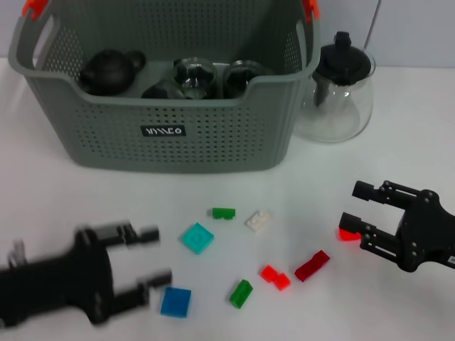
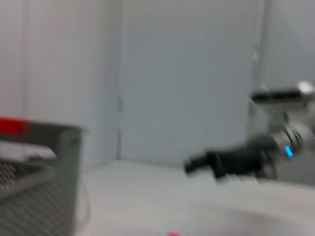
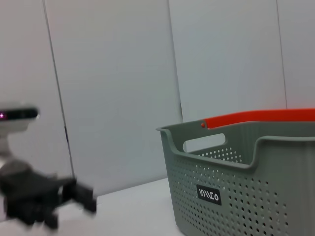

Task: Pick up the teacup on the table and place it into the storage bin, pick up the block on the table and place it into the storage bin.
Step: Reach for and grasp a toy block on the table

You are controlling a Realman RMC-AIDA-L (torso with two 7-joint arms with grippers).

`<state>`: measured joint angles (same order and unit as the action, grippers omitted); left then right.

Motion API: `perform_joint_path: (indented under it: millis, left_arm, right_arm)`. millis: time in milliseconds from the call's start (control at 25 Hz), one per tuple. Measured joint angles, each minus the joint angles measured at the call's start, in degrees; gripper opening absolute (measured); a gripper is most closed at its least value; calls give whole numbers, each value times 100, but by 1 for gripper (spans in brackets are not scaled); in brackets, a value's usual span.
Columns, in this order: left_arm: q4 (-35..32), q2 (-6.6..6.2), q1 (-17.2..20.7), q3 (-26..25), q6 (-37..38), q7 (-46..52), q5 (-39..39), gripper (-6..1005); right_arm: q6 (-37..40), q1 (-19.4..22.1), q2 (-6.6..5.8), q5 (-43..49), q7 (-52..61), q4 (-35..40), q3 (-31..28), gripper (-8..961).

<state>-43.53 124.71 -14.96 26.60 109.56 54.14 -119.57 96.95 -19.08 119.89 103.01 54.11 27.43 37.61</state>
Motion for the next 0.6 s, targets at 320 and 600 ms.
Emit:
perform_joint_path:
  millis: [320,600]
  left_arm:
    - [1163,-23,-21,-150,-979,-1203,-690,575]
    - [1404,-7,22,-241,-1162,-1590,-758,577]
  right_arm:
    - [-51,-43,3,22,53,-19,0,594]
    - [-65,-43,8,30,64,-19,0,594]
